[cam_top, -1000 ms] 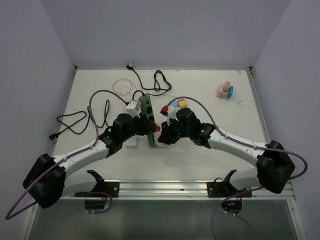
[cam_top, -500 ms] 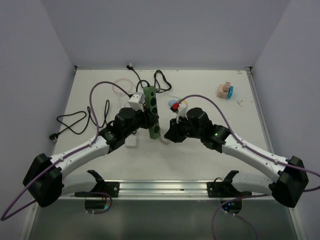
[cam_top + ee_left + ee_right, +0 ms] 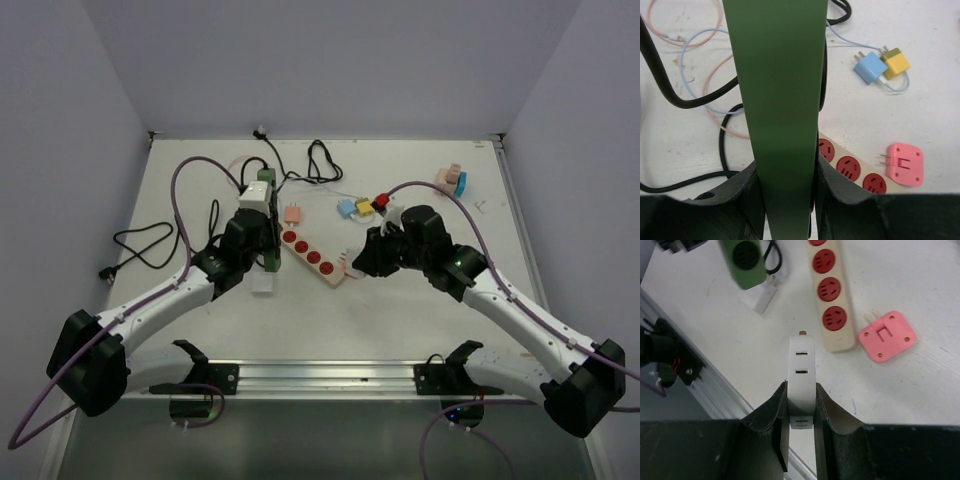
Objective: Pull the plug off the socket
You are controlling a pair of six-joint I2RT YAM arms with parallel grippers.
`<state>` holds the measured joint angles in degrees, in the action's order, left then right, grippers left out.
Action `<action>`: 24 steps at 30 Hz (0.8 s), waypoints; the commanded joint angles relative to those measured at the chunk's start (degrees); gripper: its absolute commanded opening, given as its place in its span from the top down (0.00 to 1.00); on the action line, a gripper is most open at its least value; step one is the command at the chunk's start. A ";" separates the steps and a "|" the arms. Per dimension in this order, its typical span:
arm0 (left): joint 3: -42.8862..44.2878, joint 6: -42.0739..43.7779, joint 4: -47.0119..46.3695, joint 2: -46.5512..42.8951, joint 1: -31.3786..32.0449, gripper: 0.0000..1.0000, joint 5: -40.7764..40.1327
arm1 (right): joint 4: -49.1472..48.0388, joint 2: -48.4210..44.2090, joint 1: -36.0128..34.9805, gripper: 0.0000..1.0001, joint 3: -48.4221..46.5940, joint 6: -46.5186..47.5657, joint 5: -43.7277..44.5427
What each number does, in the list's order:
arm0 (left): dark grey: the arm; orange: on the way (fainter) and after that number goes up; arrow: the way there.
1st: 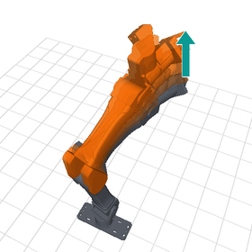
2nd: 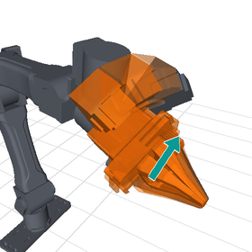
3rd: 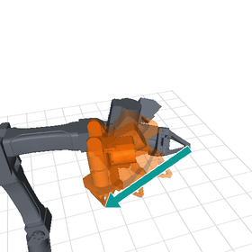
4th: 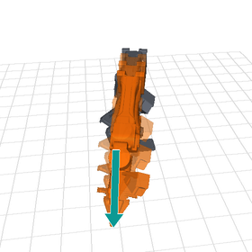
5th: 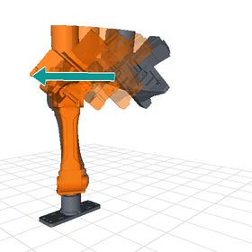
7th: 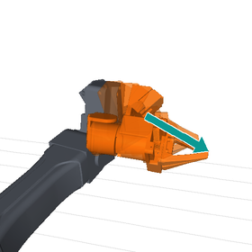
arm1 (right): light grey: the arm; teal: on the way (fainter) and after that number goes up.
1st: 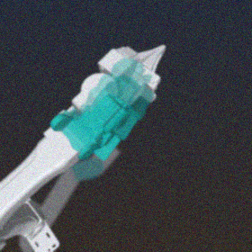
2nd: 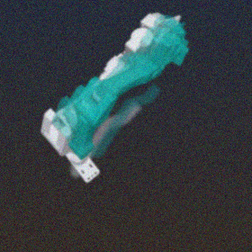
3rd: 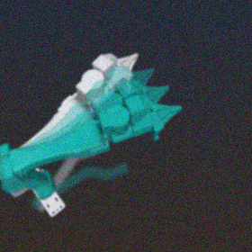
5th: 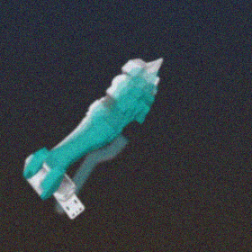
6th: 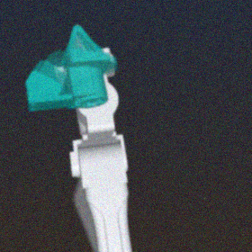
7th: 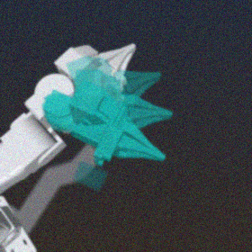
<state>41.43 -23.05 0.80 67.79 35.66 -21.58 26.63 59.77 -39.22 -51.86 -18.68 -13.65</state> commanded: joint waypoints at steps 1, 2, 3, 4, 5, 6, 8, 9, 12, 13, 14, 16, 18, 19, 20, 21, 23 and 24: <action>3.84 -2.26 -4.31 -2.14 -0.06 1.00 5.90 | -11.63 3.07 7.74 1.00 5.86 -5.22 -4.61; 3.40 -3.13 -5.27 -1.61 -0.67 1.00 8.03 | -14.56 3.94 10.89 1.00 7.11 -7.93 -5.15; 2.96 -4.80 -5.80 -1.17 -0.85 1.00 9.96 | -17.38 6.39 12.40 1.00 8.16 -9.52 -5.77; 2.08 -5.51 -6.16 -0.73 -1.03 1.00 13.38 | -22.97 7.81 13.72 1.00 9.83 -11.02 -6.99; 1.64 -6.65 -7.12 0.23 -1.38 1.00 14.71 | -25.73 9.82 15.91 1.00 10.37 -13.55 -9.79; 0.85 -7.18 -7.39 0.76 -1.47 1.00 15.77 | -28.54 13.32 16.71 1.00 10.81 -14.80 -11.12; 0.23 -8.41 -8.26 2.42 -1.99 1.00 19.11 | -34.87 17.38 17.68 1.00 11.25 -17.43 -13.41; -0.29 -8.94 -8.62 2.96 -2.43 1.00 20.34 | -36.63 20.79 17.69 1.00 11.16 -17.88 -13.77; -1.87 -11.13 -11.51 4.89 -3.93 1.00 26.58 | -41.91 25.21 17.69 1.00 10.55 -19.55 -14.73; -2.23 -11.66 -12.30 5.51 -4.19 1.00 28.77 | -43.49 27.75 17.78 0.99 10.11 -19.99 -14.83; -2.49 -12.36 -13.36 6.56 -4.54 1.00 29.49 | -44.12 29.08 17.86 0.97 9.93 -20.95 -14.91; -2.67 -12.90 -13.54 7.88 -4.98 1.00 30.80 | -45.09 31.62 18.04 0.92 9.67 -21.31 -15.00; -3.11 -13.60 -14.15 9.29 -5.86 0.97 31.77 | -44.13 32.51 18.30 0.79 9.49 -21.40 -13.08; -3.46 -13.78 -14.51 9.81 -6.39 0.90 32.56 | -42.64 32.69 18.39 0.72 9.41 -21.14 -12.37; -3.72 -14.13 -15.12 9.91 -6.65 0.87 32.66 | -41.85 32.61 18.65 0.61 9.40 -20.88 -11.41; -4.25 -14.13 -15.30 9.99 -6.92 0.86 32.66 | -40.88 32.43 18.74 0.57 9.32 -20.53 -10.44; -4.43 -14.30 -15.21 10.17 -7.71 0.85 32.83 | -37.46 31.21 18.92 0.45 8.79 -18.78 -7.63; -4.51 -14.31 -15.04 10.08 -8.15 0.85 33.18 | -36.05 30.68 18.92 0.43 8.35 -18.16 -6.40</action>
<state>36.75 -35.70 -7.60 78.46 28.82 9.02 -11.92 92.29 -20.80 -40.88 -38.59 -24.53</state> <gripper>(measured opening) 0.396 0.540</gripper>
